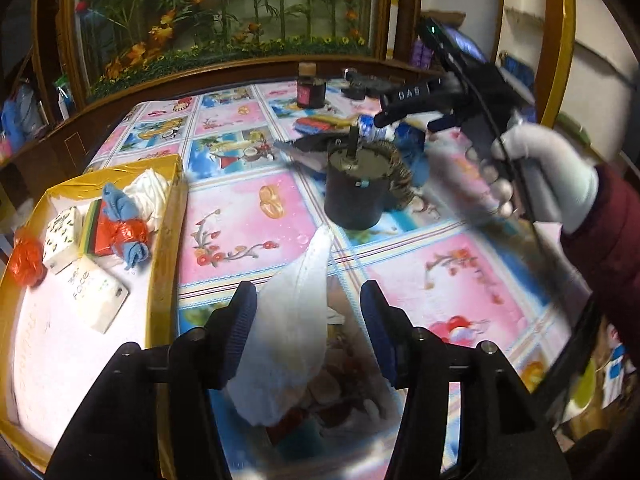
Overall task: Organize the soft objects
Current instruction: 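Grasp the blue knitted glove with the right tool while left tool holds the cloth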
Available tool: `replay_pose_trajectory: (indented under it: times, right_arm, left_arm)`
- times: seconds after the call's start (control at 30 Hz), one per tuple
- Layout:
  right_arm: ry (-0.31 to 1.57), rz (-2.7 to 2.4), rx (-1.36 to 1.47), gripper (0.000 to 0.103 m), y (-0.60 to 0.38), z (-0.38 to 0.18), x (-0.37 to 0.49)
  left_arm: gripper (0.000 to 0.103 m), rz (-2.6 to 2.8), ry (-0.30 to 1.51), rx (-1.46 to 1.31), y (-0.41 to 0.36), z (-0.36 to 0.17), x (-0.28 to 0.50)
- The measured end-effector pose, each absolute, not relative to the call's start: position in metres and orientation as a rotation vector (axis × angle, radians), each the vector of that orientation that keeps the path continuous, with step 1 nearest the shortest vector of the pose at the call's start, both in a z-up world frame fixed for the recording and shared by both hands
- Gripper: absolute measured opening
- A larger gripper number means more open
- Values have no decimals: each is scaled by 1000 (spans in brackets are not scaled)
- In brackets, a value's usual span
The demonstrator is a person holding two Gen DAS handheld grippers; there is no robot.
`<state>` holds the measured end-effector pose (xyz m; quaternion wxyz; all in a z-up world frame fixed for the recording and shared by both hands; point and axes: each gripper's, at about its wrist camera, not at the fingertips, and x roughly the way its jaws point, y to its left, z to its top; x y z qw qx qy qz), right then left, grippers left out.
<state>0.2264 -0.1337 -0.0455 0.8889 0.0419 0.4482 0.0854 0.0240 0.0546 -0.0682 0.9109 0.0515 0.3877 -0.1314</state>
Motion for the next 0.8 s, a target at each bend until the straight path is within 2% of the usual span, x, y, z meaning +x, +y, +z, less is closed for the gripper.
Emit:
replay_pose_trajectory:
  times: [0.13,0.17,0.2,0.23,0.3,0.33,0.4,0.43,0.57,0.63,0.67,0.73,0.77,0.8]
  right_arm:
    - [963,169,81,90,-128,-61,242]
    - [967,173,84,78,-128,-64,245]
    - [969,175,78,61,-127,-65,246]
    - [964,173,73,55,-127,-65,247]
    - [940,189,93,29,-131,-61,244]
    - [936,192,105,26,-135,-57,241]
    - [916,199,104,12,-138,-51,235]
    - [909,203,97,8,-138,-48,232]
    - [892,241,96,4,-140,-42,213]
    - [873,249,107,4,-142,-38,205]
    - [866,257,122,10,-145,-36,203]
    - [878,254,138,46,-149,-36,204]
    - [881,230,137,80,-150,-38,207]
    - [873,218,132,88,-150,-38,208]
  left_arm:
    - [52,-264,875,149,46,-88,37]
    - [41,-269,883,148,45,-91,37]
    - [19,-275,893,140,46,-93,37]
    - [12,-282,903,122,48,-93,38]
    - [7,-297,892,62,56,-88,37]
    - [6,-299,884,37,59,-85,36]
    - [5,-306,865,-21,68,-78,33]
    - [4,-310,856,-43,72,-74,31]
    - [4,-327,815,-133,89,-57,18]
    - [4,-330,798,-160,96,-50,12]
    - [4,-335,791,-173,99,-47,8]
    - [4,-345,779,-191,102,-42,2]
    - [4,-349,775,-195,103,-40,0]
    - [4,-355,772,-196,103,-38,-2]
